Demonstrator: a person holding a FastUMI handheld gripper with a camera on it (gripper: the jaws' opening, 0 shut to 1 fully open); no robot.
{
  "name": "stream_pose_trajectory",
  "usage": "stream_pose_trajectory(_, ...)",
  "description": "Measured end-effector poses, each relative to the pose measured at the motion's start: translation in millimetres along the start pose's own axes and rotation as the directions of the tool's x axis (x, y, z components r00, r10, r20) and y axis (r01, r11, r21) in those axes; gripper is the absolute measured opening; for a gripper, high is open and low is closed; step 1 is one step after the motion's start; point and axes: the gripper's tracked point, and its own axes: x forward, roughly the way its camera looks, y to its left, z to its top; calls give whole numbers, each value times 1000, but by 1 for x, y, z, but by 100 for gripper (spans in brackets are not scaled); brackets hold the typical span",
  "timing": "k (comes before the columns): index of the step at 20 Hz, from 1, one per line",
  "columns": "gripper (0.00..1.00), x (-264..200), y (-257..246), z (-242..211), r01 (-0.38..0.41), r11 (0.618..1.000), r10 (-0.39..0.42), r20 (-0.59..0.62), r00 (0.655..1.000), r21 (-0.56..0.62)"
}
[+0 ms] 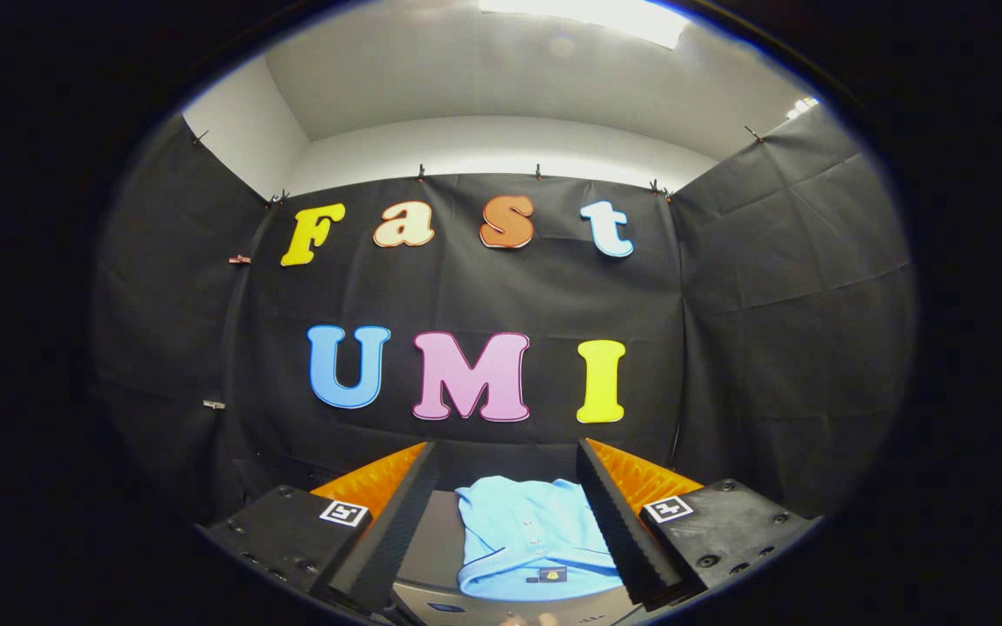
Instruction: Put the clothes into the washing machine and then close the washing machine lid.
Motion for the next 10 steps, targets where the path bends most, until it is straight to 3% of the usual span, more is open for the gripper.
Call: stream_pose_trajectory(10,98,110,-26,-39,35,997,-21,-209,978,63)
